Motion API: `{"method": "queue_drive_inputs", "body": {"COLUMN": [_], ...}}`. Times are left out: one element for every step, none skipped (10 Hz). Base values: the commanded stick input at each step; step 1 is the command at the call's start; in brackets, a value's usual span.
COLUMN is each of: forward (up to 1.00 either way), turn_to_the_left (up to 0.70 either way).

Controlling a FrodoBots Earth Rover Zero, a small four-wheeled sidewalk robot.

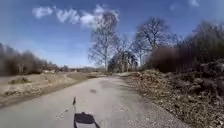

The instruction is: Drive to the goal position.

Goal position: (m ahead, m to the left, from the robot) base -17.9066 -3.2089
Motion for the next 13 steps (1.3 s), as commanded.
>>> {"method": "queue_drive_inputs", "body": {"forward": [1.00, 1.00, 1.00, 1.00, 1.00, 1.00, 1.00, 0.42, 0.00, 0.00, 0.00, 0.00, 0.00], "turn_to_the_left": [0.00, 0.00, 0.00, 0.00, 0.00, 0.00, 0.00, 0.00, 0.00, 0.00, 0.00, 0.00, 0.45]}}
